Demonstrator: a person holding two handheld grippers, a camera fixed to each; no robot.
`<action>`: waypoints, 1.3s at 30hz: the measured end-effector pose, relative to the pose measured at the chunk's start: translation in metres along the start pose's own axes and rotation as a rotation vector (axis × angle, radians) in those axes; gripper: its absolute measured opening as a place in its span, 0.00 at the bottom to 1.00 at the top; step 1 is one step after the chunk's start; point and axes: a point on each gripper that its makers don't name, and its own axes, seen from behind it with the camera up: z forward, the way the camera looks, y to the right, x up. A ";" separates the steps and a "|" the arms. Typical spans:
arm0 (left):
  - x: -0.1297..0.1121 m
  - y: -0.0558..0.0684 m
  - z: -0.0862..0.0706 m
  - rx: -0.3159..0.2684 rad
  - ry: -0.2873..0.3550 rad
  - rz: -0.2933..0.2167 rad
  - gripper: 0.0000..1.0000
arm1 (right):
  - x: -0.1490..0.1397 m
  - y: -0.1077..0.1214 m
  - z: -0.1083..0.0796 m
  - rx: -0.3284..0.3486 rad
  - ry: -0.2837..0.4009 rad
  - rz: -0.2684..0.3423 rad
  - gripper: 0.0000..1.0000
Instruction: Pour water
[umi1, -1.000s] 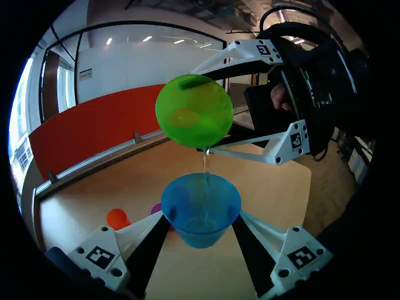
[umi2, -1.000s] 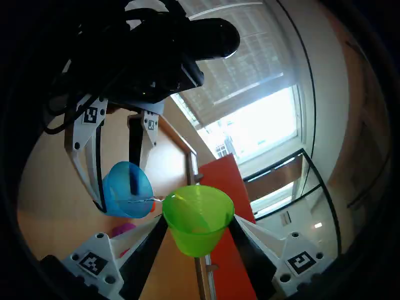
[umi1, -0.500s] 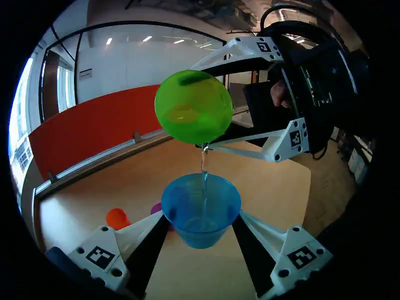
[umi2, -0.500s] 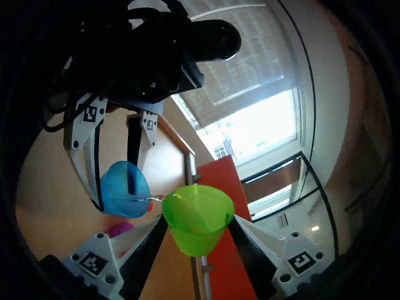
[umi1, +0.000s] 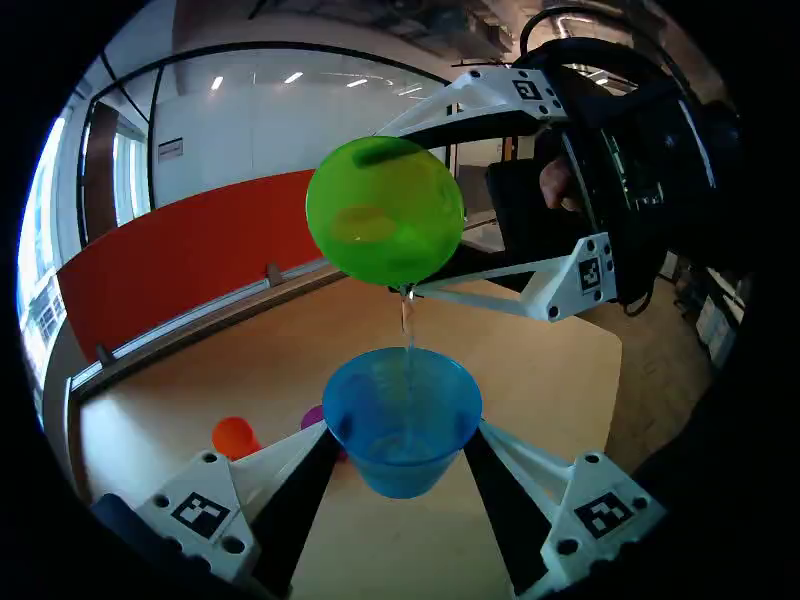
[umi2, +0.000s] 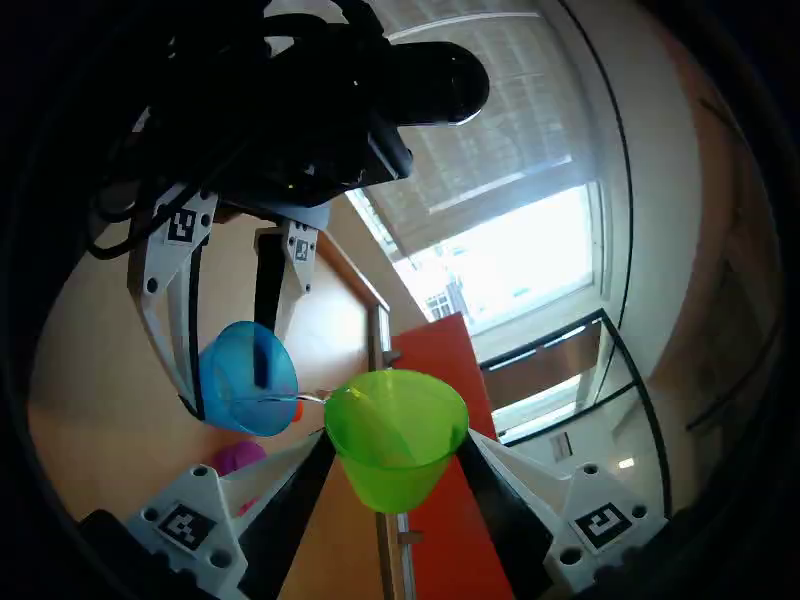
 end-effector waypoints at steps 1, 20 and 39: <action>0.000 0.000 0.000 0.000 0.000 0.000 0.83 | 0.000 0.000 0.000 -0.001 0.000 -0.002 0.89; -0.001 -0.001 -0.002 0.006 0.000 -0.002 0.83 | 0.004 0.005 -0.001 -0.003 0.011 -0.036 0.89; -0.001 0.000 -0.002 0.007 0.003 -0.001 0.83 | 0.005 0.010 0.003 -0.006 0.008 -0.081 0.89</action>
